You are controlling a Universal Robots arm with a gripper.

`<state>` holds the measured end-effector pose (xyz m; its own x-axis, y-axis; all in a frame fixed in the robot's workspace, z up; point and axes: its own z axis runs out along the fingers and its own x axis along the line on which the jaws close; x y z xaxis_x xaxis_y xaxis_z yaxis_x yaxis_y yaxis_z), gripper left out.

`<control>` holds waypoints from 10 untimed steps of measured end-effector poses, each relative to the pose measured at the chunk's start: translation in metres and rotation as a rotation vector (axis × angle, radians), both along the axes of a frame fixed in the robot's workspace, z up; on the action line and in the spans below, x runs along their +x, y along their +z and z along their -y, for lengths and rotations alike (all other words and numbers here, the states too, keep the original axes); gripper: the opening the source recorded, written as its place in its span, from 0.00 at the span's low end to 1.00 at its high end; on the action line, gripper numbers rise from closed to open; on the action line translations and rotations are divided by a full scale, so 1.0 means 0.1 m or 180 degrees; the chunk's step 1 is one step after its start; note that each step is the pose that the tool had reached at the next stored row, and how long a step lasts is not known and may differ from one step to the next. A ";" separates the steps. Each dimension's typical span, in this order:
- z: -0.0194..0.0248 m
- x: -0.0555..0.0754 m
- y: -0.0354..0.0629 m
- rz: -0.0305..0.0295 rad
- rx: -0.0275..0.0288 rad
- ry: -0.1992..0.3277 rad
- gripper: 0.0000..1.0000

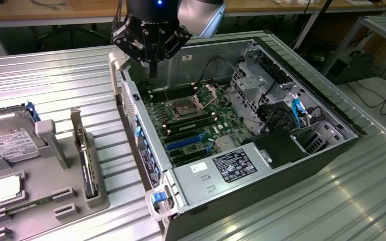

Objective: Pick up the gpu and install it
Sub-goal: 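Reach for the gpu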

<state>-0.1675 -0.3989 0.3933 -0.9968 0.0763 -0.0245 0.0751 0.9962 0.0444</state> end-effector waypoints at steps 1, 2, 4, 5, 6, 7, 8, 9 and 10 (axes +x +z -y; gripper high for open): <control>0.000 -0.02 0.000 0.0000 0.0000 0.0000 0.11; 0.000 -0.03 0.000 0.0000 0.0000 0.0000 0.11; 0.000 -0.06 0.000 0.0000 0.0000 0.0000 0.11; 0.000 -0.07 0.000 0.0000 0.0000 0.0000 0.11; 0.000 -0.09 0.000 0.0000 0.0000 0.0000 0.11; 0.000 -0.10 0.000 0.0000 0.0000 0.0000 0.11; 0.000 -0.11 0.000 0.0000 0.0000 0.0000 0.11; 0.000 -0.13 0.000 0.0000 0.0000 0.0000 0.11; 0.000 -0.14 0.000 0.0000 0.0000 0.0000 0.11</control>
